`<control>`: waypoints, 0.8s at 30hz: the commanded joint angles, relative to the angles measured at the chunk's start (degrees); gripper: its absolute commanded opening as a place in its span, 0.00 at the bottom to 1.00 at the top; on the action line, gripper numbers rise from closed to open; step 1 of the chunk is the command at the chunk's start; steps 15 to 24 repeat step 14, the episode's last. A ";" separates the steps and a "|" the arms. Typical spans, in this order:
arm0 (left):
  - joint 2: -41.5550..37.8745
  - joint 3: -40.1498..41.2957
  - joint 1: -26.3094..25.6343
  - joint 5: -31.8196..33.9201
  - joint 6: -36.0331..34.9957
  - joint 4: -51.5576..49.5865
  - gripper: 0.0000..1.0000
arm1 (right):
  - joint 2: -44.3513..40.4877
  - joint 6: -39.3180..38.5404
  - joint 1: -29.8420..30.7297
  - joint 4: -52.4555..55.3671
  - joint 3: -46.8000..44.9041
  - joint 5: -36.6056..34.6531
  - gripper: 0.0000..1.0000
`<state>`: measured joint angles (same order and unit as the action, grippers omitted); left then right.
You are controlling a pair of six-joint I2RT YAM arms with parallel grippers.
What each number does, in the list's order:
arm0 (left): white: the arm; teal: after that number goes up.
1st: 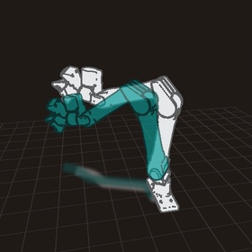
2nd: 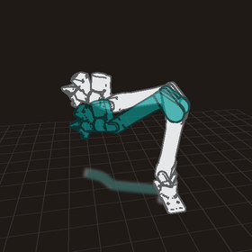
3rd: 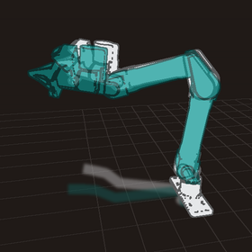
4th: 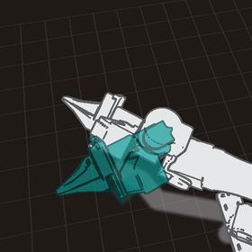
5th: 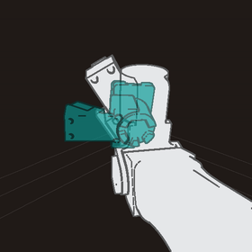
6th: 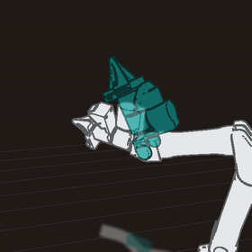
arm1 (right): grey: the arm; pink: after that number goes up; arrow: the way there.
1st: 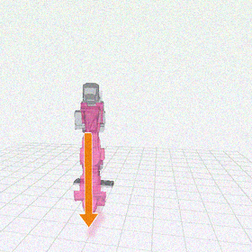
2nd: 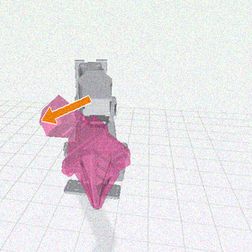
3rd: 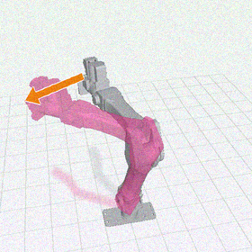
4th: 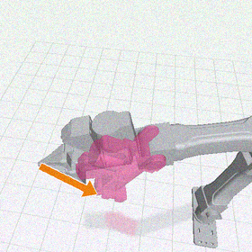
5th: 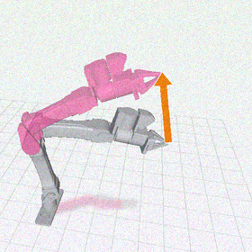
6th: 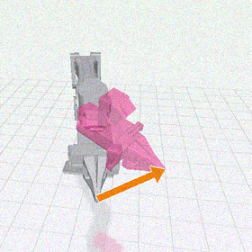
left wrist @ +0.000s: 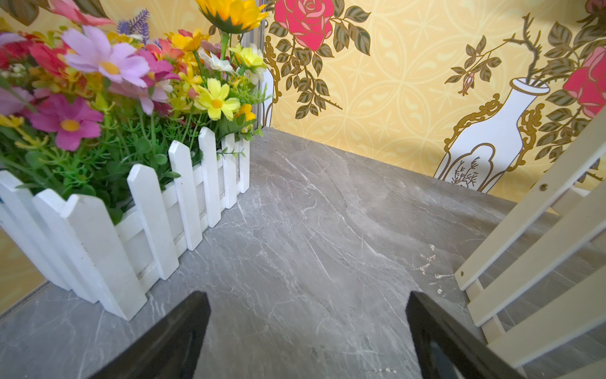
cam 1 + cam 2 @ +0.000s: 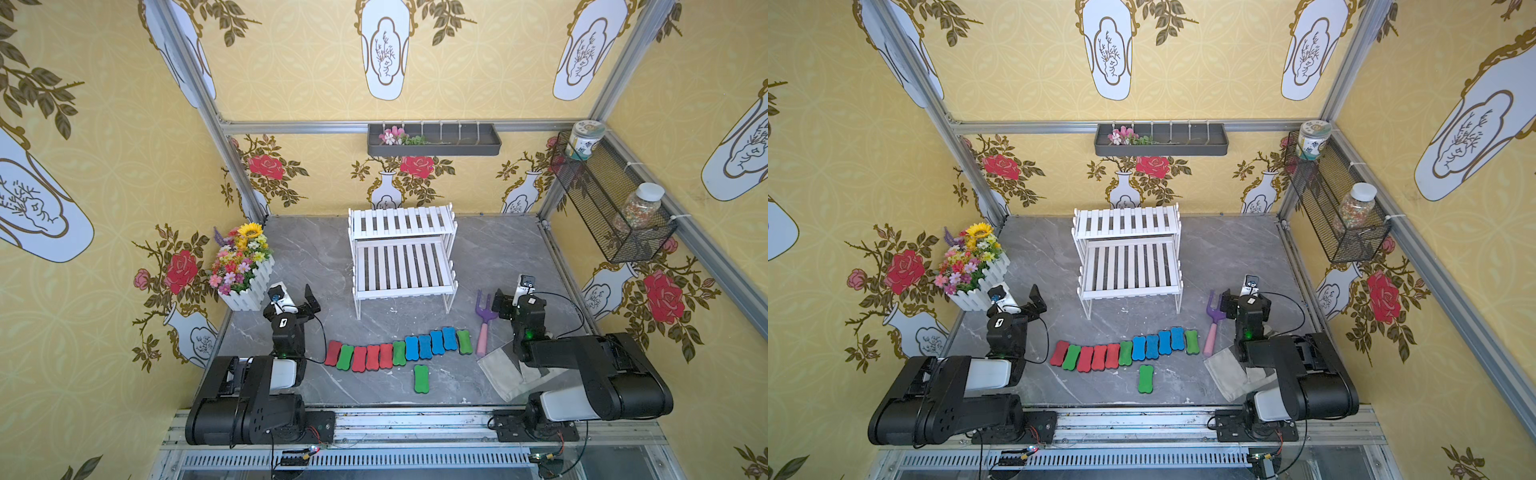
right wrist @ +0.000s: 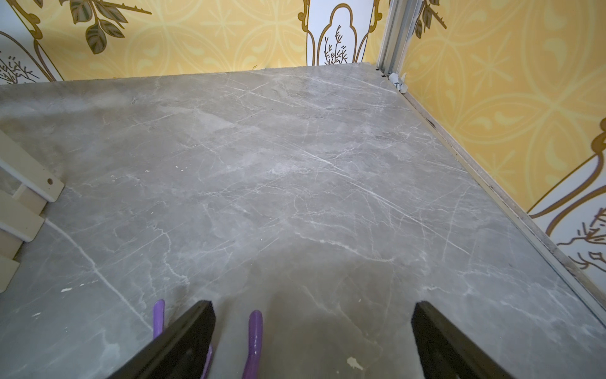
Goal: Remove the whiteboard erasers from the shelf
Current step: Reset both arms
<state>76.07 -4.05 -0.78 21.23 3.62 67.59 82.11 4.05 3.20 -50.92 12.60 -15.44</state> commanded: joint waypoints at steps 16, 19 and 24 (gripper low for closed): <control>0.13 0.14 -0.02 0.03 -0.04 1.32 0.99 | 0.07 -0.36 0.12 -2.17 0.15 -0.55 0.97; 0.13 0.14 -0.02 0.03 -0.04 1.32 0.99 | 0.07 -0.36 0.12 -2.17 0.15 -0.55 0.97; 0.13 0.14 -0.02 0.03 -0.04 1.32 0.99 | 0.07 -0.36 0.12 -2.17 0.15 -0.55 0.97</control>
